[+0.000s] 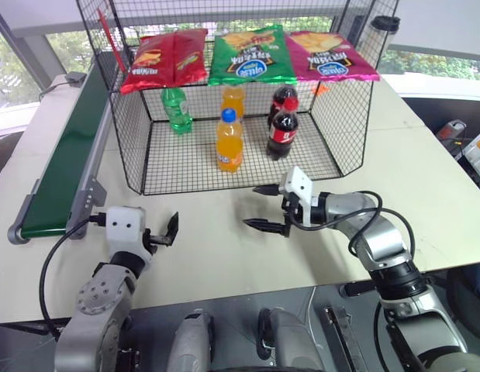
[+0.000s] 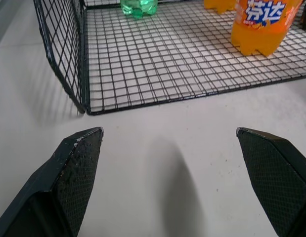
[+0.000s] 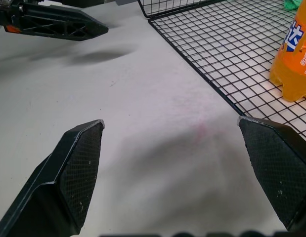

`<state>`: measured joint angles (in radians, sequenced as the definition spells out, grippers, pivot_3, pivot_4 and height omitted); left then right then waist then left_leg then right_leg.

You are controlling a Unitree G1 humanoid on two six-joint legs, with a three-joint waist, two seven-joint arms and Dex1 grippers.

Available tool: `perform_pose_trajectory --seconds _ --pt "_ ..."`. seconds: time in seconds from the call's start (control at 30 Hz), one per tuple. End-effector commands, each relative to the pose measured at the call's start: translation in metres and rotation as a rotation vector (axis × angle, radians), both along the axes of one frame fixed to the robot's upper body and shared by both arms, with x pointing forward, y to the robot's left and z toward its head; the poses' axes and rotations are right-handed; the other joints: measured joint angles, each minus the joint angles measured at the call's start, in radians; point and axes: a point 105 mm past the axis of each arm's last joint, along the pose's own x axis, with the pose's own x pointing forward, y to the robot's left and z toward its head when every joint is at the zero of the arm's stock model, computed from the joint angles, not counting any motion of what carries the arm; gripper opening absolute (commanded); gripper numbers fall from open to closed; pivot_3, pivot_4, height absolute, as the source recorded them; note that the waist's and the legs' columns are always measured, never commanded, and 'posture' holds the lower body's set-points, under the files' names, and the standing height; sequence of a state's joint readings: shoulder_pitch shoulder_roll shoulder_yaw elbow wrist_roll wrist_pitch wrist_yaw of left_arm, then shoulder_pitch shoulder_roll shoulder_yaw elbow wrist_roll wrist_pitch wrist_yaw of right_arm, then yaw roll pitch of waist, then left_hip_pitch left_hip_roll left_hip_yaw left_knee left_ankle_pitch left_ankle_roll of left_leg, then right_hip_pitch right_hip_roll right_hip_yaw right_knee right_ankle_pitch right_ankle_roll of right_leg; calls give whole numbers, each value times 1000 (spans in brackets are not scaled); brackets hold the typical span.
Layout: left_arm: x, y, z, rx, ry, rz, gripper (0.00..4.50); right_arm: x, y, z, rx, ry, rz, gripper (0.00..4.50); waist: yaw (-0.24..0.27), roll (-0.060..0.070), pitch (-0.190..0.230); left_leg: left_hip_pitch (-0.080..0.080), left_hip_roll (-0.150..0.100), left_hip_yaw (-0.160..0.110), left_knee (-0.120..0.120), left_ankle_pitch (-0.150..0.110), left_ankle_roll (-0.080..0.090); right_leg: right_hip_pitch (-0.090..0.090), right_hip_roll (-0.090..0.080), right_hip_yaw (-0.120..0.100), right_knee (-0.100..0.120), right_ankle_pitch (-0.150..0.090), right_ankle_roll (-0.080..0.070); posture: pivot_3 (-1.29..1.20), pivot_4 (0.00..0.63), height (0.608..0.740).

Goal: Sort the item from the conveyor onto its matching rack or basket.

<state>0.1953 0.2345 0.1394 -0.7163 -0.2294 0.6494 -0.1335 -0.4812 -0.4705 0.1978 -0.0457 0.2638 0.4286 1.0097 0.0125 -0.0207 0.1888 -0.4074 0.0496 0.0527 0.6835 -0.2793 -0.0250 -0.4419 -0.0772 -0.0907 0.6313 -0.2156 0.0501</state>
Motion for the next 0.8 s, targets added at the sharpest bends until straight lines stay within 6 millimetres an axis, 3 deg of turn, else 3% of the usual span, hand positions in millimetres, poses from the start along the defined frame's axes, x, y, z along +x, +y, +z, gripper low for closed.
perform_pose_trajectory --seconds 0.03,0.8 --pt "-2 -3 18 8 -74 -10 4476 -2 5 16 29 -54 33 4500 0 0 0 0 0 0 0 0 0 0 0 0 0 0 0 0 150 740" --pt "0 -3 17 13 -66 -7 4476 -1 7 17 32 -58 35 4500 0 0 0 0 0 0 0 0 0 0 0 0 0 0 0 0 150 740"
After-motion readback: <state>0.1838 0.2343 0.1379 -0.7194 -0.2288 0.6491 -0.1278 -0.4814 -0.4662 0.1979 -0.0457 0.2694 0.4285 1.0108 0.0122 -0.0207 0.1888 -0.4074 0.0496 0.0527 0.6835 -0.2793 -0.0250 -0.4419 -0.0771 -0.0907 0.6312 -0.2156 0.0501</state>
